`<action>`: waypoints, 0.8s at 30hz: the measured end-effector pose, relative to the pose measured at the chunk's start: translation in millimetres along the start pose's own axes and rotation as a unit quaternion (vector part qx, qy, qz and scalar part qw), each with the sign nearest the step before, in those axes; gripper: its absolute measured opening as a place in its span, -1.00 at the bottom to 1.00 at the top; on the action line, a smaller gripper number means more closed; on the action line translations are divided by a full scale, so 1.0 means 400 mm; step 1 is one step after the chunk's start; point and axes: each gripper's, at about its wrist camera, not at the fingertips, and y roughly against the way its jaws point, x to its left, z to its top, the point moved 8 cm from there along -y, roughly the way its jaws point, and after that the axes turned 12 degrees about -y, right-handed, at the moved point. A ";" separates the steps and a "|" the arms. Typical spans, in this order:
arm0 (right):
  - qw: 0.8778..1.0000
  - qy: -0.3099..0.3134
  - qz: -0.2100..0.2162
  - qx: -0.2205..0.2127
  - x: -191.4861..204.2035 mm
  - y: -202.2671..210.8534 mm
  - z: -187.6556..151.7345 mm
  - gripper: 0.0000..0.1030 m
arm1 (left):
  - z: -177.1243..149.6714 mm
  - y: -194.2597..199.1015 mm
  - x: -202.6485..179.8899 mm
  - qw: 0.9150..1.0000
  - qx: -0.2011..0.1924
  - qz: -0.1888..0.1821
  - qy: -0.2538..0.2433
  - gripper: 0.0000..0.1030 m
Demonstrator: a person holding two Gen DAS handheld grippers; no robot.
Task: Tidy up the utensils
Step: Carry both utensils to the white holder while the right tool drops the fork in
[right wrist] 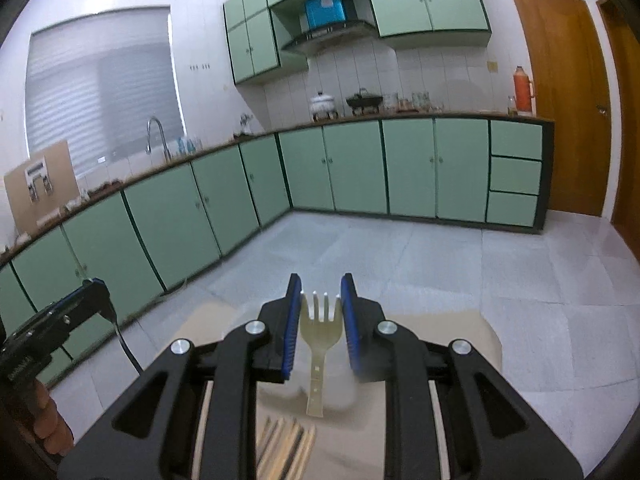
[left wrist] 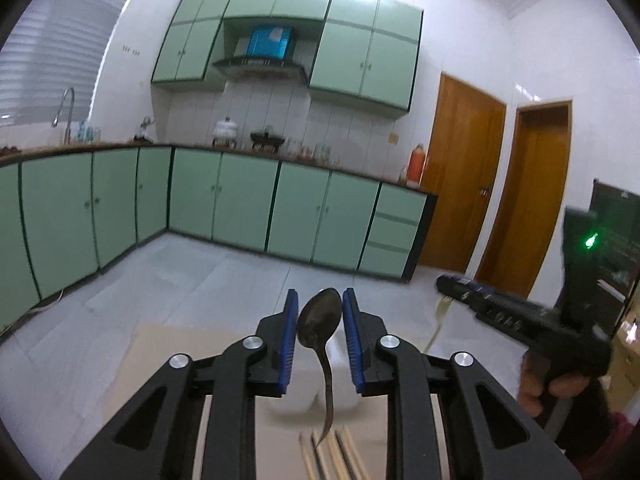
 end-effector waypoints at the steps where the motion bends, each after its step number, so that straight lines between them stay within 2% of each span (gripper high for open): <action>1: 1.000 -0.004 0.005 -0.003 -0.001 -0.011 0.019 -0.63 | 0.025 -0.010 0.001 1.000 -0.008 -0.002 -0.003 -0.79; 5: 1.000 -0.009 0.006 -0.012 -0.011 -0.060 0.066 -0.63 | 0.080 -0.077 0.008 1.000 -0.014 -0.016 0.010 -0.79; 9: 1.000 -0.018 -0.002 -0.001 -0.032 -0.123 0.074 -0.63 | 0.090 -0.169 0.021 1.000 0.001 -0.005 0.010 -0.86; 11: 1.000 -0.024 0.002 0.013 -0.032 -0.140 0.064 -0.63 | 0.073 -0.194 0.022 1.000 0.019 -0.011 0.022 -0.87; 15: 1.000 -0.011 0.003 0.011 -0.030 -0.124 0.039 -0.63 | 0.038 -0.168 0.013 0.999 0.029 -0.010 0.021 -0.86; 19: 1.000 -0.015 0.007 0.019 -0.031 -0.107 0.010 -0.63 | -0.032 -0.144 0.020 0.998 0.061 0.007 0.023 -0.81; 24: 1.000 -0.015 0.004 0.005 -0.025 -0.102 0.005 -0.63 | -0.100 -0.145 0.057 0.995 0.092 0.035 0.024 -0.71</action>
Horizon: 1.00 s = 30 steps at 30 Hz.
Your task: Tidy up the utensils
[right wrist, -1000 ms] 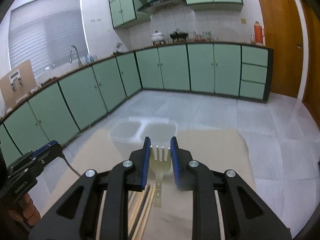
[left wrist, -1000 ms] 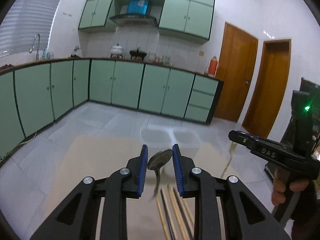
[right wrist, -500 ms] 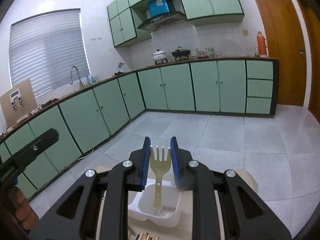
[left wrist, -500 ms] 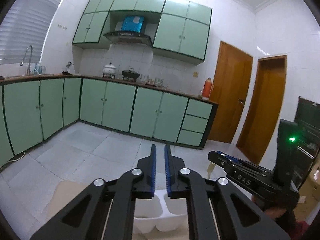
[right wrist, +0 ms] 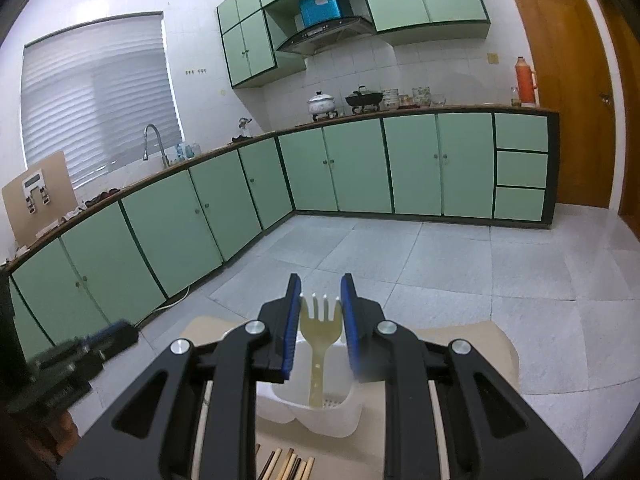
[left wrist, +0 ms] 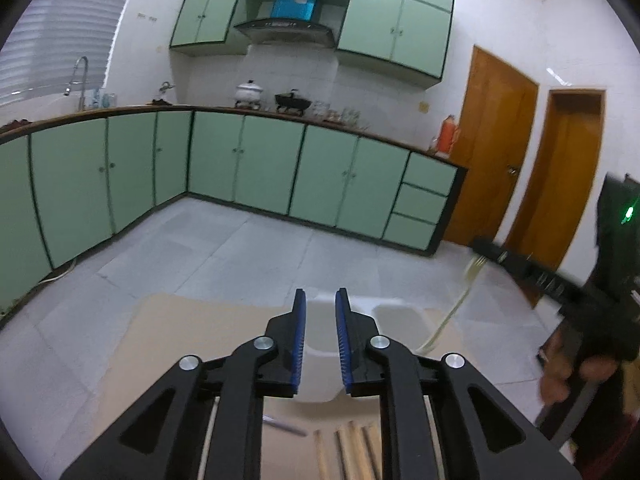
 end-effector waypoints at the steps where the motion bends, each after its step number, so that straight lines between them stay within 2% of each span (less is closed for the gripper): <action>1: 1.000 -0.003 0.001 0.000 0.003 -0.002 0.001 -0.63 | -0.007 -0.004 0.007 1.000 0.004 0.002 0.002 -0.71; 5: 1.000 0.001 -0.003 -0.008 0.008 -0.023 0.013 -0.63 | -0.017 -0.011 0.033 1.000 0.009 0.015 0.001 -0.67; 10: 1.000 0.000 -0.010 0.025 0.001 -0.068 -0.026 -0.56 | -0.041 -0.029 0.052 0.999 0.024 0.024 0.001 -0.62; 15: 0.999 -0.005 -0.016 0.029 -0.005 -0.056 -0.066 -0.17 | -0.080 -0.036 0.071 0.999 0.040 0.034 0.004 -0.58; 21: 1.000 -0.001 -0.013 0.010 0.009 0.010 -0.098 -0.16 | -0.126 -0.033 0.108 0.997 0.060 0.055 0.004 -0.35; 25: 1.000 -0.007 0.010 0.027 0.029 0.041 -0.172 -0.15 | -0.186 -0.036 0.135 0.994 0.084 0.062 0.010 -0.29; 30: 0.994 0.006 0.021 0.109 0.065 -0.022 -0.336 -0.15 | -0.287 -0.048 0.167 0.989 0.128 0.070 0.017 -0.27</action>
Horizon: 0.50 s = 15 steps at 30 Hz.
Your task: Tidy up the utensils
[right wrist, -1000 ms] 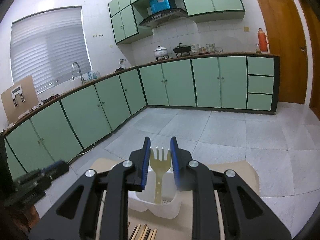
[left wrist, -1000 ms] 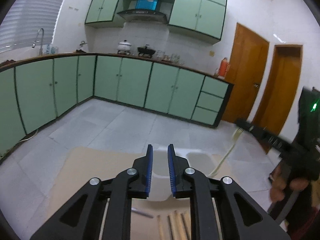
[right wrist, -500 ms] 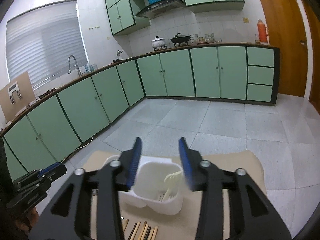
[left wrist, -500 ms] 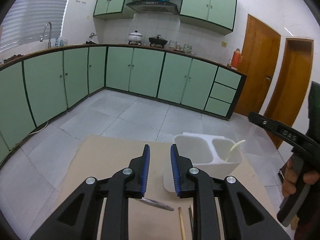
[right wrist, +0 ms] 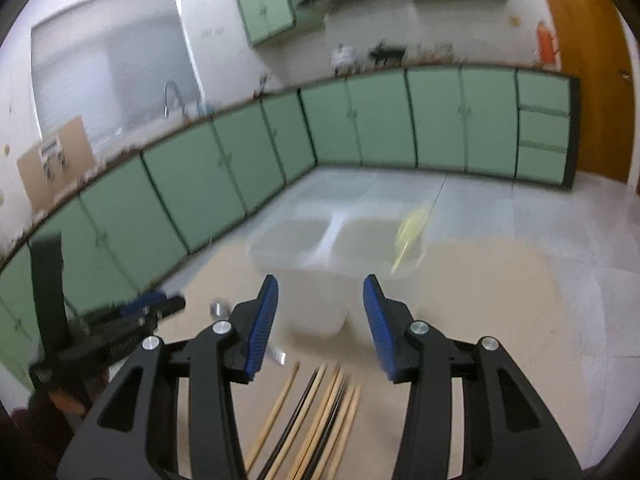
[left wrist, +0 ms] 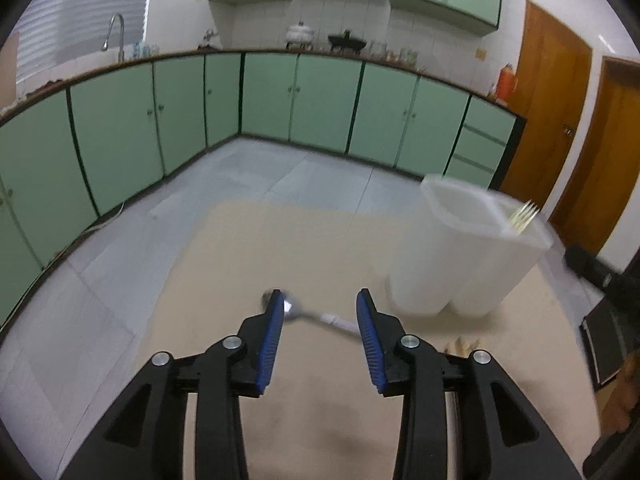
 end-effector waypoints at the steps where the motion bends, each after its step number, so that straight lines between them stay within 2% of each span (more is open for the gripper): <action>1: 1.000 0.000 0.003 0.017 0.007 -0.024 -0.025 -0.16 | -0.016 -0.009 0.007 1.000 0.009 0.000 0.001 -0.27; 8: 0.995 0.025 -0.007 0.096 0.055 -0.166 -0.166 -0.29 | -0.106 -0.056 0.045 0.999 0.054 0.004 0.008 -0.27; 15: 0.993 0.034 -0.011 0.114 0.085 -0.217 -0.181 -0.34 | -0.143 -0.078 0.059 0.997 0.073 0.003 0.013 -0.26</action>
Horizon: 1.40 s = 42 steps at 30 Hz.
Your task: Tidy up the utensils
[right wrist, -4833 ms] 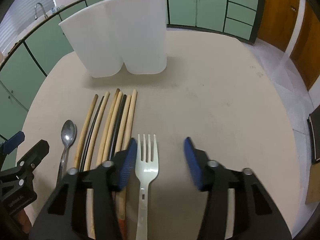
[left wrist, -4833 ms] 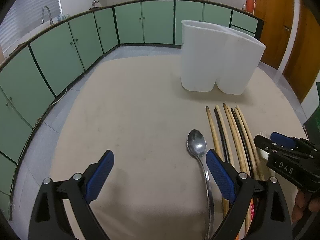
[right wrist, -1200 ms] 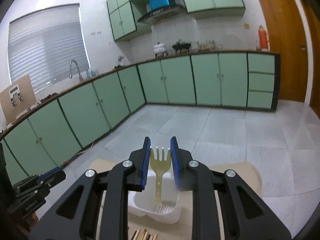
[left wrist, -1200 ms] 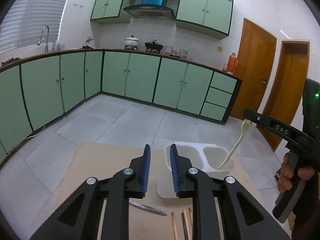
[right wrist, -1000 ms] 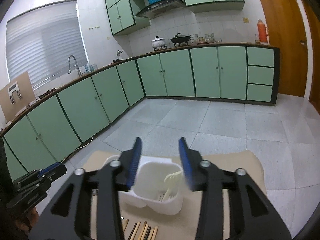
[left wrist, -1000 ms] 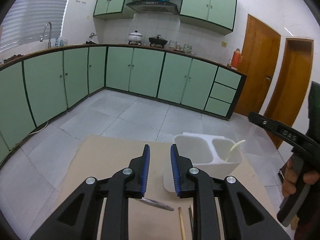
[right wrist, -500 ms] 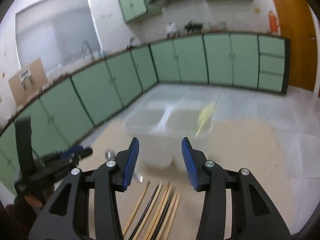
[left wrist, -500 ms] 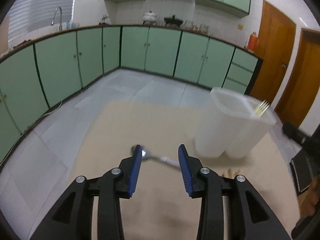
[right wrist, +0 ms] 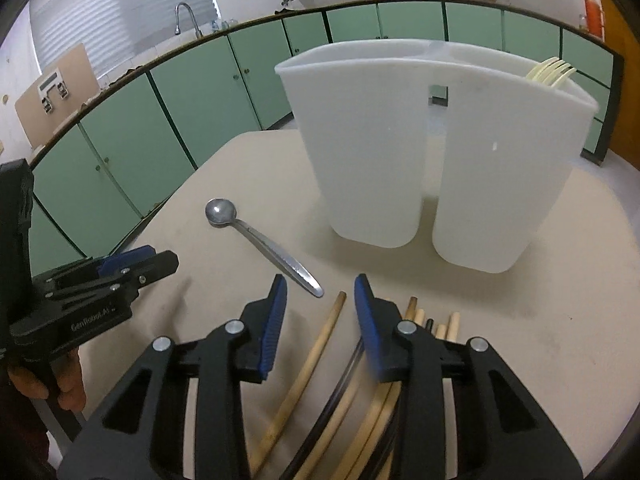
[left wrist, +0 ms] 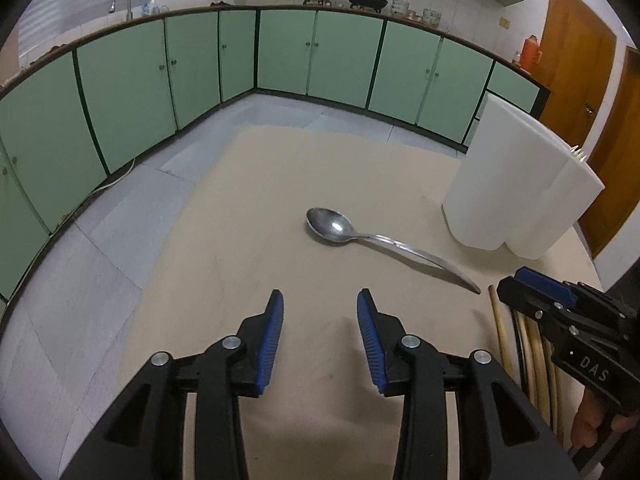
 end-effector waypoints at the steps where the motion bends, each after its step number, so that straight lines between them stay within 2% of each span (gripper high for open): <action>1: 1.000 -0.002 -0.001 -0.003 -0.006 0.004 0.002 -0.34 | -0.001 -0.001 0.001 1.000 0.001 -0.001 0.001 -0.25; 10: 1.000 -0.018 -0.015 -0.014 -0.076 0.058 0.004 -0.33 | 0.044 -0.036 -0.010 1.000 0.000 -0.005 0.019 -0.11; 15: 0.999 -0.032 -0.019 -0.015 -0.107 0.078 -0.014 -0.33 | 0.070 -0.081 0.005 0.999 0.010 -0.015 0.049 -0.08; 18: 0.999 -0.039 -0.023 -0.017 -0.127 0.086 -0.020 -0.33 | 0.079 -0.068 -0.006 0.999 0.006 -0.011 0.050 -0.08; 20: 0.998 -0.046 -0.024 -0.020 -0.138 0.094 -0.019 -0.33 | 0.093 -0.046 -0.044 0.999 -0.008 -0.022 0.038 -0.08; 23: 0.998 -0.055 -0.023 -0.024 -0.149 0.102 -0.015 -0.33 | 0.112 -0.057 -0.099 0.999 -0.001 -0.036 0.021 -0.08; 27: 0.998 -0.057 -0.027 -0.026 -0.161 0.115 -0.020 -0.33 | 0.131 -0.099 -0.133 0.999 0.017 -0.030 0.009 -0.08; 30: 0.997 -0.061 -0.029 -0.025 -0.168 0.120 -0.025 -0.33 | 0.146 -0.126 -0.155 0.999 0.033 -0.018 -0.002 0.06; 32: 0.997 -0.062 -0.030 -0.025 -0.168 0.121 -0.035 -0.33 | 0.144 -0.136 -0.163 0.999 0.047 -0.011 -0.013 0.10; 34: 0.997 -0.063 -0.029 -0.023 -0.165 0.121 -0.040 -0.33 | 0.130 -0.146 -0.167 0.998 0.064 -0.021 -0.011 0.10; 42: 0.998 -0.052 -0.019 -0.022 -0.141 0.119 -0.031 -0.33 | 0.068 -0.095 -0.146 0.996 0.070 -0.045 -0.008 0.10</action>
